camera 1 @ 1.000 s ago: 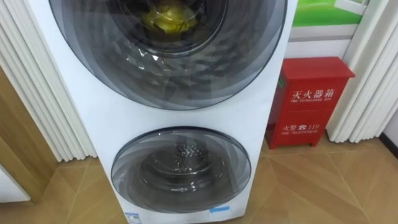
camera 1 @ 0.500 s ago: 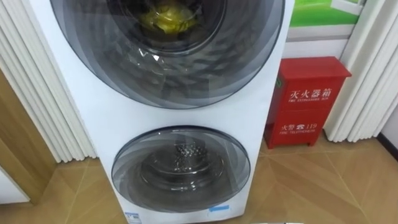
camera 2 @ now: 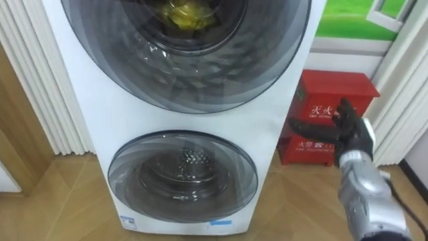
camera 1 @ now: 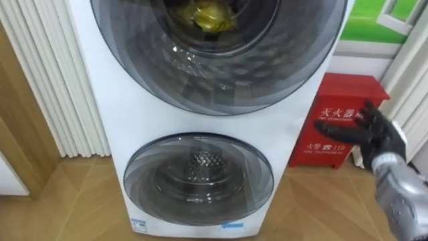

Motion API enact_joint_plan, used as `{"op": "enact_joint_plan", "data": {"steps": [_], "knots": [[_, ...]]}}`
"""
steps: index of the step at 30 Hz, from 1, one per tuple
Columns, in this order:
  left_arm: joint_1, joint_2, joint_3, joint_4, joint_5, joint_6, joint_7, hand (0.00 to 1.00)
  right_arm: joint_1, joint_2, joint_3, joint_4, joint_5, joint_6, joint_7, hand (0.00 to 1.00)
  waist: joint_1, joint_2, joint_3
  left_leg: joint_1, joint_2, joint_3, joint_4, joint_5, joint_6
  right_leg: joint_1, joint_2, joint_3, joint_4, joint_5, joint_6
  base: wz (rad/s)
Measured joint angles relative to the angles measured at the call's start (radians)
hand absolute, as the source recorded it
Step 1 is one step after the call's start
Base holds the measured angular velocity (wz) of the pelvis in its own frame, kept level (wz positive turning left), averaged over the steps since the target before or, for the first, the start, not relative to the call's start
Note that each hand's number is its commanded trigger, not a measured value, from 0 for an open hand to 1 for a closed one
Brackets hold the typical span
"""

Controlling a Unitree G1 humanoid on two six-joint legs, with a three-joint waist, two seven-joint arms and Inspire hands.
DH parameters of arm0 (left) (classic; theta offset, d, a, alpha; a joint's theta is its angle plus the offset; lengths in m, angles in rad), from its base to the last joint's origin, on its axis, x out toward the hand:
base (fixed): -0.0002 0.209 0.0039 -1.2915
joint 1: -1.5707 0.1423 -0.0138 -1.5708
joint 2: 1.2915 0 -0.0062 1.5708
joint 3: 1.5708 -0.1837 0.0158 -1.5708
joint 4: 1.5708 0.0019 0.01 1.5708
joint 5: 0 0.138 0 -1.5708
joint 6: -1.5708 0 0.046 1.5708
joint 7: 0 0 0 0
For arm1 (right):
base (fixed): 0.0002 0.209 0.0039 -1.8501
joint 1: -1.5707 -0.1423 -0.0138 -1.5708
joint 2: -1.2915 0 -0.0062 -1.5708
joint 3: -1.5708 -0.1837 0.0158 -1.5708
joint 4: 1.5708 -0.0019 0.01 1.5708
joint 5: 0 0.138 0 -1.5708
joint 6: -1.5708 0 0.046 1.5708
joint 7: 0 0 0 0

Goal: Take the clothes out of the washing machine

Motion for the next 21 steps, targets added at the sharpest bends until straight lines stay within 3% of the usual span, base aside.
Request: {"op": "enact_joint_plan", "data": {"steps": [5, 13, 18, 21], "knots": [[0.026, 0.001, 0.015, 0.002, 0.010, 0.030, -0.001, 0.00, -0.064, -0.012, 0.003, 0.000, -0.025, 0.010, -0.001, 0.00, 0.002, -0.003, -0.0011, 0.001, 0.000, -0.004, -0.001, 0.000, 0.000, 0.002, 0.001, -0.003, 0.000, 0.000, 0.000, 0.02], [0.031, 0.001, 0.015, 0.001, 0.048, 0.030, -0.001, 0.00, -0.136, -0.090, 0.054, 0.002, -0.023, 0.011, 0.003, 0.00, 0.025, -0.022, 0.0032, -0.002, 0.000, -0.013, 0.001, 0.000, 0.000, 0.001, 0.000, -0.012, 0.000, 0.000, 0.000, 0.02], [0.025, 0.003, 0.016, -0.001, 0.074, 0.030, 0.000, 0.00, -0.157, -0.118, 0.093, -0.001, -0.043, 0.020, -0.009, 0.00, 0.025, -0.032, -0.0008, -0.018, 0.000, -0.011, 0.005, 0.000, -0.001, -0.013, 0.000, -0.019, 0.002, 0.000, 0.000, -0.01], [0.023, 0.004, 0.024, -0.009, 0.080, 0.030, 0.001, 0.00, -0.157, -0.136, 0.103, -0.090, -0.077, 0.059, -0.024, 0.00, 0.027, -0.032, -0.0013, -0.036, 0.002, -0.001, 0.009, 0.000, -0.001, -0.033, -0.001, -0.013, 0.004, 0.000, 0.000, -0.09]]}}
